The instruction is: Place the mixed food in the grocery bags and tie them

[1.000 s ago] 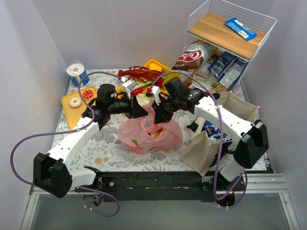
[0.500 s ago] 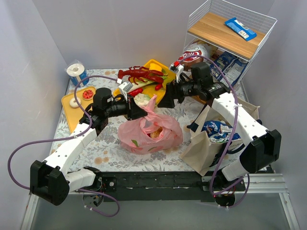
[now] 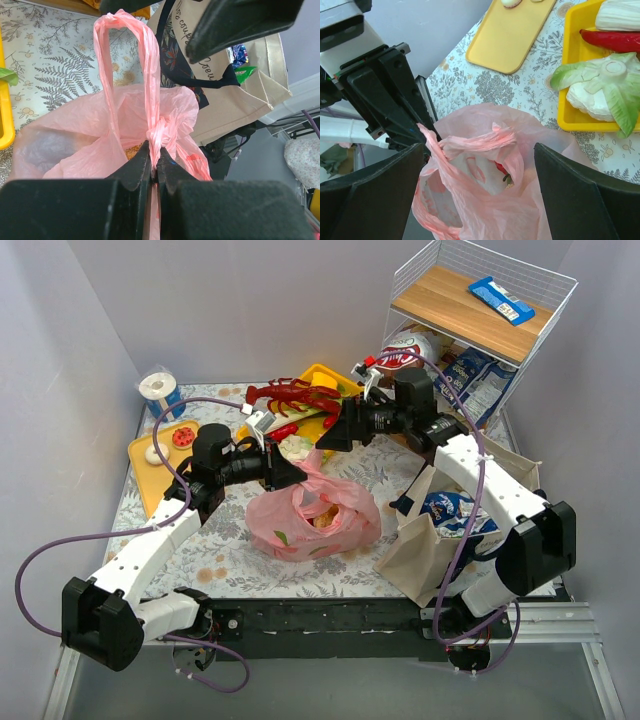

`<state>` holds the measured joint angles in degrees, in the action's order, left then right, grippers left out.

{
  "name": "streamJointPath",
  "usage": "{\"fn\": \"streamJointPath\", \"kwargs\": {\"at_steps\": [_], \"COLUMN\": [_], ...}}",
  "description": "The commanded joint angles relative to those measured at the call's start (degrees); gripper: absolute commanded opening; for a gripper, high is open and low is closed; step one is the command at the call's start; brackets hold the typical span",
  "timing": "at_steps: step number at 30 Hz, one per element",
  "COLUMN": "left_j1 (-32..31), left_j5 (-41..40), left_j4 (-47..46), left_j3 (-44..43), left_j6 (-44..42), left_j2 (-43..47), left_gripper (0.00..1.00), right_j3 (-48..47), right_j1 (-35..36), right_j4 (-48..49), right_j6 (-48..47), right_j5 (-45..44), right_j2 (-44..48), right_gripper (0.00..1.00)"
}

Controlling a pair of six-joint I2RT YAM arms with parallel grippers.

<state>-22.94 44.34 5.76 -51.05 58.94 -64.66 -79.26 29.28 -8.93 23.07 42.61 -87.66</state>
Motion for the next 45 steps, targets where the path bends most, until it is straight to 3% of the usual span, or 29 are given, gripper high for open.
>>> {"fn": "streamJointPath", "kwargs": {"at_steps": [1, 5, 8, 9, 11, 15, 18, 24, 35, 45], "left_j1": [0.2, 0.2, 0.2, 0.2, 0.2, 0.2, 0.2, 0.2, 0.2, 0.2], "left_j5": [0.0, -0.1, -0.1, -0.1, -0.3, -0.8, -3.2, -5.9, -7.5, -2.3], "left_j4": [-0.8, -1.1, -1.2, -1.1, -1.1, -1.0, -0.9, -0.9, -0.8, -0.7], "left_j3": [0.3, 0.2, 0.1, 0.1, 0.1, 0.2, 0.4, 0.7, 0.3, 1.2], "left_j6": [-0.3, -0.5, -0.6, -0.6, -0.7, -0.4, 0.2, 1.3, 2.2, 4.2], "left_j2": [2.1, 1.7, 1.2, 1.1, 1.0, 0.6, 0.6, -0.1, -2.0, -1.3], "left_gripper": [0.00, 0.00, 0.00, 0.00, 0.00, 0.00, 0.00, 0.00, 0.00, 0.02], "right_j3": [0.3, -0.6, -0.3, -0.3, -0.1, 0.4, -0.2, -0.3, 6.9, 9.6], "right_j1": [0.5, 1.7, 2.5, 2.7, 3.0, 3.1, 3.3, 7.4, 17.5, 18.9], "right_j4": [5.5, 6.3, 7.6, 7.7, 7.7, 10.4, 10.2, 1.0, -7.6, -9.3], "right_j6": [2.3, 2.7, 3.2, 3.2, 3.3, 4.2, 3.5, -3.9, -10.8, -15.8], "right_j5": [0.5, 1.3, 1.9, 2.0, 2.4, 2.8, 4.1, 3.4, -2.5, -7.7], "right_j2": [-1.3, -2.6, -2.9, -3.0, -3.0, -2.0, -0.8, 2.7, 5.7, 5.5], "right_gripper": [0.98, 0.91, 0.75, 0.63, 0.53, 0.02, 0.01, 0.01, 0.01, 0.01]}}
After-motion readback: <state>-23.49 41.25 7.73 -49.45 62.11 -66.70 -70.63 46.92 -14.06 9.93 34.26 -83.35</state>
